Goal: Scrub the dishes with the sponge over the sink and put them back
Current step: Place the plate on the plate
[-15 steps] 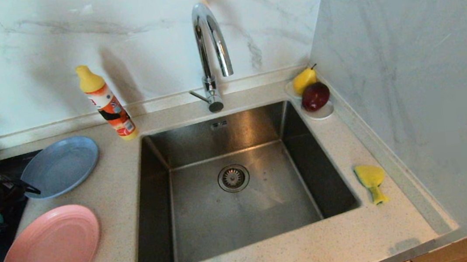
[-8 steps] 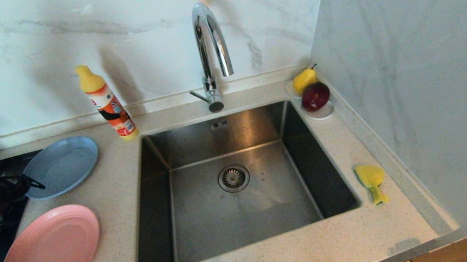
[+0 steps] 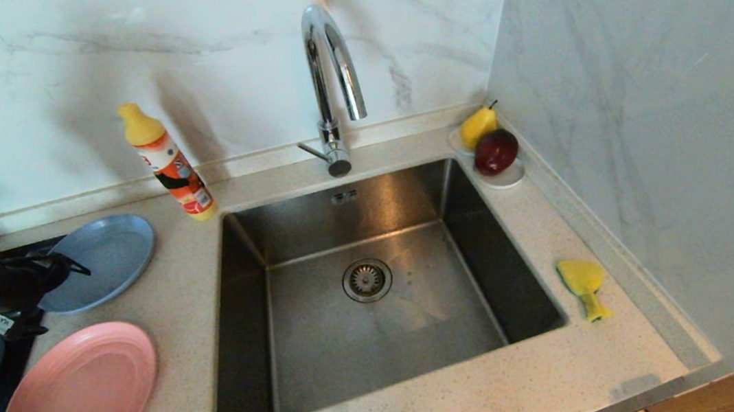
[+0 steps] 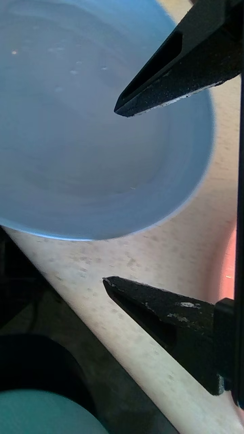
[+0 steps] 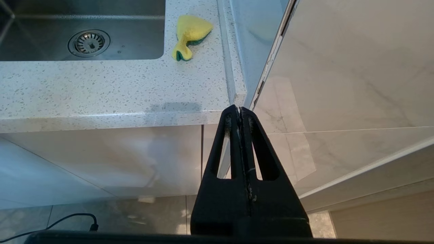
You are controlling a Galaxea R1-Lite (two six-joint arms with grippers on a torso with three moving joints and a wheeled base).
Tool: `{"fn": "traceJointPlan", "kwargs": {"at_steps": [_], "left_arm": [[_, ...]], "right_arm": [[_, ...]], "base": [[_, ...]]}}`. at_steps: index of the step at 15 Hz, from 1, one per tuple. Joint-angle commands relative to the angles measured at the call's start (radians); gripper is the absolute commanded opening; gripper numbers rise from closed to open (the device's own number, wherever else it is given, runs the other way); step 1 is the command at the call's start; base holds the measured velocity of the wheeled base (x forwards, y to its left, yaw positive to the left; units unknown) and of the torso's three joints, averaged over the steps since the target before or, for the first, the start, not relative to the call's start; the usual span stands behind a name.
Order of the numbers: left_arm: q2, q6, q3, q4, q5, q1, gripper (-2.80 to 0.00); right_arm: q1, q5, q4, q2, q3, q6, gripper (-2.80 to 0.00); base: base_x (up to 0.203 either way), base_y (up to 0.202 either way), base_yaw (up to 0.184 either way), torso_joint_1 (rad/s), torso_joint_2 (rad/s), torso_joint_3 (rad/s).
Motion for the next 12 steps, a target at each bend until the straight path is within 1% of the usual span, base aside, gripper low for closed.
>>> {"fn": "traceJointPlan", "kwargs": {"at_steps": [1,4,6,8,12], "left_arm": [[0.038,-0.014,-0.035,0.004,0.003,0.0,0.0],[0.055,-0.021,-0.091,0.05,0.021,0.0,0.0],[0.068,-0.022,-0.108,0.062,0.032,-0.001,0.0],[0.082,-0.022,-0.13,0.077,0.064,-0.002,0.0],[0.106,-0.02,-0.187,0.143,0.072,-0.003,0.0]], "right_arm": [[0.0,0.0,0.0,0.001,0.0,-0.001,-2.8],[0.0,0.0,0.0,0.001,0.0,-0.001,-2.8],[0.0,0.0,0.0,0.001,0.0,-0.001,-2.8],[0.0,0.0,0.0,0.001,0.0,-0.001,-2.8],[0.0,0.0,0.0,0.001,0.0,-0.001,-2.8]], "base": [[0.0,0.0,0.0,0.0,0.0,0.0],[0.0,0.0,0.0,0.0,0.0,0.0],[0.0,0.0,0.0,0.0,0.0,0.0],[0.0,0.0,0.0,0.0,0.0,0.0],[0.0,0.0,0.0,0.0,0.0,0.0]]}}
